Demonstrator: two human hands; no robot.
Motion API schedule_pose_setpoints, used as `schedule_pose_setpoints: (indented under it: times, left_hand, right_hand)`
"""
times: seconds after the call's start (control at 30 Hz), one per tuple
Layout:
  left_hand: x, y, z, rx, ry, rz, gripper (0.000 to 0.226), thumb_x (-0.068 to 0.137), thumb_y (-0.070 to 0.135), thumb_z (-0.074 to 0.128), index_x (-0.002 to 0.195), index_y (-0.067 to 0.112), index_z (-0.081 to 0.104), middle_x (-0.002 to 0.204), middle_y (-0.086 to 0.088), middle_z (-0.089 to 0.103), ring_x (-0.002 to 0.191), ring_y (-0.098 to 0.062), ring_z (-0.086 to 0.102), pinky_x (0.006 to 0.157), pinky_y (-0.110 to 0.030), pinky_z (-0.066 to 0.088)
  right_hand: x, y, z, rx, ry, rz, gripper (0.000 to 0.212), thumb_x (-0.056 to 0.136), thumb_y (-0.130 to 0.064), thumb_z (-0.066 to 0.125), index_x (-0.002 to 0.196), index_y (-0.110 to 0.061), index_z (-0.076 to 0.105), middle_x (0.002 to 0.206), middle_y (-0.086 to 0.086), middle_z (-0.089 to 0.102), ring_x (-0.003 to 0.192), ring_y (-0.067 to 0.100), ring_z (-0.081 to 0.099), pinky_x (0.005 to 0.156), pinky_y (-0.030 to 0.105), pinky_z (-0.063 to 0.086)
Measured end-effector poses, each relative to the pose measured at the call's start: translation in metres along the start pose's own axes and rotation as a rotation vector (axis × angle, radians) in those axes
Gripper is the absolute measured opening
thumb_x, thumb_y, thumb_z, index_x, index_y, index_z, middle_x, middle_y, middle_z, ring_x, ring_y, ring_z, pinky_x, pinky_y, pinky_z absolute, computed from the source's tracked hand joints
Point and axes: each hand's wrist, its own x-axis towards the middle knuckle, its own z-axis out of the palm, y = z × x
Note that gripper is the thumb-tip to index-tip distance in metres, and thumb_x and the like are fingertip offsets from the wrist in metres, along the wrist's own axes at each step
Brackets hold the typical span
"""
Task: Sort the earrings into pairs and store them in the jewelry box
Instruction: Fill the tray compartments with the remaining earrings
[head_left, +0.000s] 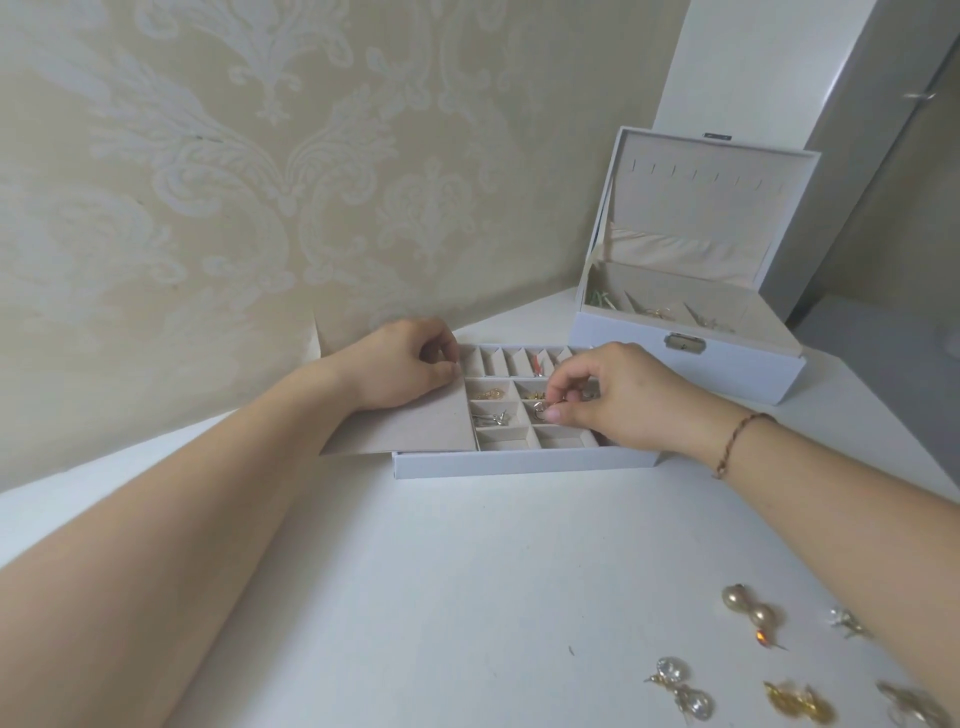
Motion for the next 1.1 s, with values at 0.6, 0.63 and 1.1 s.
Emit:
schedule_pose_setpoints:
  times: [0.6, 0.63, 1.1]
  left_hand:
    - [0.001, -0.003, 0.002, -0.021, 0.009, 0.005, 0.009, 0.090, 0.021, 0.061, 0.098, 0.019, 0.062, 0.075, 0.011, 0.052, 0.066, -0.001, 0.048, 0.062, -0.015, 0.036]
    - [0.002, -0.002, 0.002, -0.017, 0.008, 0.008, 0.009, 0.090, 0.021, 0.061, 0.098, 0.019, 0.061, 0.076, 0.011, 0.052, 0.066, -0.001, 0.048, 0.062, -0.015, 0.036]
    - [0.000, -0.001, 0.001, -0.012, 0.004, 0.003, 0.008, 0.090, 0.021, 0.060, 0.098, 0.019, 0.061, 0.076, 0.011, 0.052, 0.067, -0.002, 0.047, 0.062, -0.014, 0.037]
  right_hand:
    - [0.055, -0.014, 0.008, 0.370, 0.160, 0.397, 0.014, 0.081, -0.020, 0.077, 0.077, -0.007, 0.070, 0.027, -0.016, 0.042, 0.019, -0.003, 0.036, 0.025, 0.007, 0.019]
    - [0.057, -0.013, 0.009, 0.370, 0.160, 0.416, 0.015, 0.080, -0.020, 0.077, 0.079, -0.006, 0.071, 0.026, -0.015, 0.041, 0.019, -0.002, 0.035, 0.024, 0.008, 0.020]
    - [0.051, -0.017, 0.009, 0.444, 0.148, 0.439, 0.017, 0.081, -0.014, 0.075, 0.088, 0.002, 0.073, 0.065, 0.009, 0.062, 0.020, 0.000, 0.034, 0.026, 0.009, 0.022]
